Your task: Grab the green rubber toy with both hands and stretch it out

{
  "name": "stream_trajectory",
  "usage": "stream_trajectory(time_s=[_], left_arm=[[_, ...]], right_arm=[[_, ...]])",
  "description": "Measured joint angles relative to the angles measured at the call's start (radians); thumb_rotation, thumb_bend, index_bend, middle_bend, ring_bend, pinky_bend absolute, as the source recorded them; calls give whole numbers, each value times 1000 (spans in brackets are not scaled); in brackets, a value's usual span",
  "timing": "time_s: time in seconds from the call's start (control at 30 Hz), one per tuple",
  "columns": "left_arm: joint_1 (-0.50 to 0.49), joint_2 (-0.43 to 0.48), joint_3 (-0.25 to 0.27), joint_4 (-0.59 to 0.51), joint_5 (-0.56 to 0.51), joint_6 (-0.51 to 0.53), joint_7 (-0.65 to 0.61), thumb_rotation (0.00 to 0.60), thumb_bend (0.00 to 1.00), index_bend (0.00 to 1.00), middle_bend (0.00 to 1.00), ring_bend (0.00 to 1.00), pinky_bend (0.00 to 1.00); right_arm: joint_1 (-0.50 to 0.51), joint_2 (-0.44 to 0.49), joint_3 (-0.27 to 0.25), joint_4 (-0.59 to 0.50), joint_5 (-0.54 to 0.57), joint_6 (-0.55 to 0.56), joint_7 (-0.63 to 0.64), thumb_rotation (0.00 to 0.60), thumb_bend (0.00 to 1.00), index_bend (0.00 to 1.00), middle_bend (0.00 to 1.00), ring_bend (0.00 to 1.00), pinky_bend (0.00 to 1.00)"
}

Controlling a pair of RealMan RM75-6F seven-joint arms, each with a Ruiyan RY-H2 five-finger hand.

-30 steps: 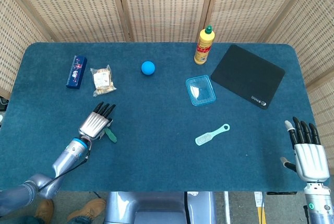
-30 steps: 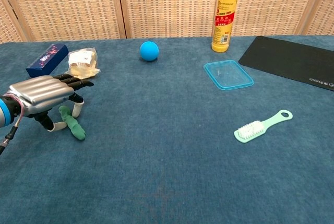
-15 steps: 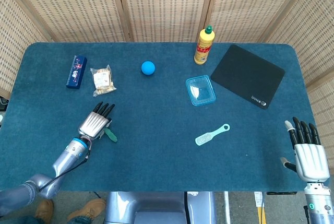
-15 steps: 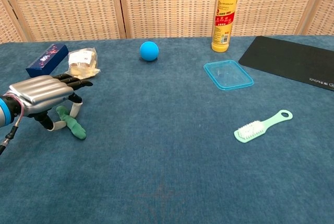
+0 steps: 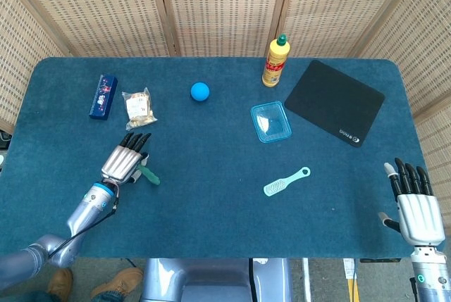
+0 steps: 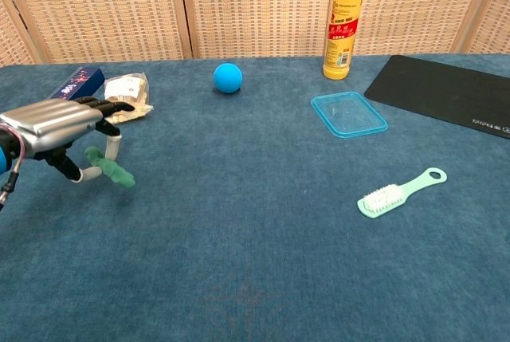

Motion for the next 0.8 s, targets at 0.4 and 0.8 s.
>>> stream_trajectory(time_s=[0.4, 0.8], left_arm=[[-2, 98, -51, -227, 46, 12, -473, 600, 481, 759, 0, 0, 0], [-111, 50, -157, -407, -19, -82, -697, 600, 481, 762, 0, 0, 0]], right_arm=[[59, -40, -9, 87, -123, -8, 65, 600, 0, 1, 0, 0, 0], [238, 32, 21, 72, -273, -80, 232, 600, 0, 174, 0, 0, 0]])
